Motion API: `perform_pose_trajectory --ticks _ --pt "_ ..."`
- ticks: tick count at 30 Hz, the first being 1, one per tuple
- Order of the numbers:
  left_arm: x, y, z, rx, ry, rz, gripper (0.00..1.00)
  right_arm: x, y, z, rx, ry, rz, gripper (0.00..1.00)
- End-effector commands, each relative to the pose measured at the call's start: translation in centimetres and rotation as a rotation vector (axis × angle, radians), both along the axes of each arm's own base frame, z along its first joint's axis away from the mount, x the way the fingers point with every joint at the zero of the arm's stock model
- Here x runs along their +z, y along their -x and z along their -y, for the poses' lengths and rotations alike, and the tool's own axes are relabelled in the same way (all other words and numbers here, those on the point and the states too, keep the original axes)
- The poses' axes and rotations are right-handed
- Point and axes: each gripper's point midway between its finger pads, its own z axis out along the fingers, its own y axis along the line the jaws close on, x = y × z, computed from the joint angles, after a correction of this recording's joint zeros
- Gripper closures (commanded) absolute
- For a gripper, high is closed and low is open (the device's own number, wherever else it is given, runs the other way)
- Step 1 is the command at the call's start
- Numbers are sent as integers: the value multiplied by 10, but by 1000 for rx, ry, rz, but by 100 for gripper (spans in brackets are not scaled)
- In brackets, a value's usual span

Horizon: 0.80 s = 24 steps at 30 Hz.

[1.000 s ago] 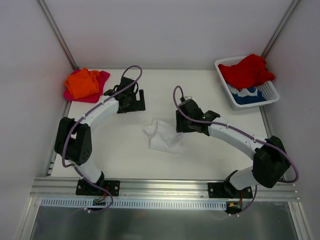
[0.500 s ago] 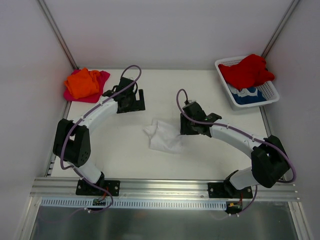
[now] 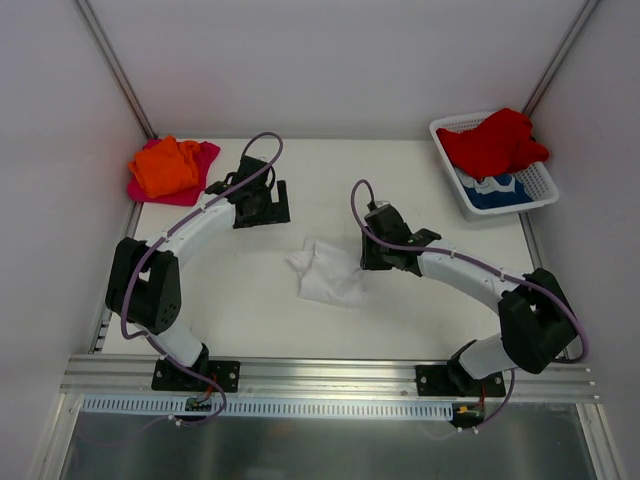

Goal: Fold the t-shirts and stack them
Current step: Smooth out wrinkles on the folded tshirt

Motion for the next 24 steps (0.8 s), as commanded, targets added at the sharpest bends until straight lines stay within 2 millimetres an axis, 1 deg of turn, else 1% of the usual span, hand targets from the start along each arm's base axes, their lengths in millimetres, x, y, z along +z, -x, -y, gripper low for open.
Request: perform_pose_trajectory --ticks 1,2,3,5,6,9,12,16,21,23,24 --pt "15 -1 -1 6 22 41 1 0 -8 -7 13 -18 25 73" --pt "15 -1 -1 7 21 43 1 0 -9 -7 14 -15 27 75" --pt "14 0 -1 4 19 40 1 -1 -9 -7 17 -14 28 79" --pt "12 0 -2 7 16 35 1 -3 -12 -8 20 -8 30 84" --pt "11 0 -2 6 14 36 1 -2 -14 -9 21 -10 36 91" --pt "10 1 -3 6 8 33 1 -4 -15 -11 27 -12 33 100" --pt "9 0 -4 7 5 32 1 1 -18 -13 35 -17 46 100" --pt "10 0 -3 8 8 35 1 18 -23 -16 44 -26 84 100" --pt "10 1 -3 11 14 33 1 51 -33 -22 67 -42 154 100" --pt "10 2 -2 11 15 31 1 58 -34 -25 81 -44 167 100" --pt "11 2 -2 11 16 34 1 65 -38 -28 87 -46 183 100"
